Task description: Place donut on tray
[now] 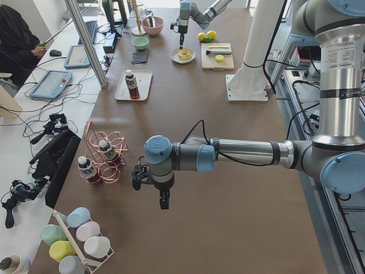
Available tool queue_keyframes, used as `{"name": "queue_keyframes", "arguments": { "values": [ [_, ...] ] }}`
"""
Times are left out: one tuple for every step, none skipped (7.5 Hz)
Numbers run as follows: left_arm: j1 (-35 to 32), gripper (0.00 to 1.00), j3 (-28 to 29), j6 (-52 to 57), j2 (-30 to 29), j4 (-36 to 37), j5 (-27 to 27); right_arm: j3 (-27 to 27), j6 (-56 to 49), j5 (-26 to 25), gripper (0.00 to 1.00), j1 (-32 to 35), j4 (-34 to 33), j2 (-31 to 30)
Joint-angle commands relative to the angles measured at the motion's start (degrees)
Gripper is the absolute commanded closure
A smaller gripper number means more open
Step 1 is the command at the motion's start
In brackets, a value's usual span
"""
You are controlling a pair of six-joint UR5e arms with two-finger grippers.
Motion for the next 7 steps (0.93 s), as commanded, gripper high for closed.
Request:
{"name": "queue_keyframes", "arguments": {
  "values": [
    [0.2,0.02,-0.1,0.0,0.0,0.0,0.0,0.0,0.2,-0.1,1.00,0.0,0.0,0.0],
    [0.3,0.02,-0.1,0.0,0.0,0.0,0.0,0.4,2.6,0.5,1.00,0.0,0.1,0.4],
    [0.4,0.02,0.0,0.0,0.0,0.0,0.0,2.2,3.6,1.8,1.00,0.6,0.0,0.4],
    [0.4,0.02,-0.1,0.1,0.0,0.0,0.0,2.9,3.7,7.9,1.00,5.1,0.5,0.6],
    [0.4,0.02,-0.1,0.1,0.0,0.0,0.1,2.9,3.7,13.7,1.00,8.8,2.3,0.6],
    [0.4,0.02,-0.1,0.1,0.0,0.0,0.0,2.8,3.7,14.4,1.00,9.8,3.1,0.6],
    [0.4,0.02,-0.1,0.1,0.0,0.0,0.0,2.3,3.3,13.9,1.00,9.8,3.1,1.5]
  ]
}}
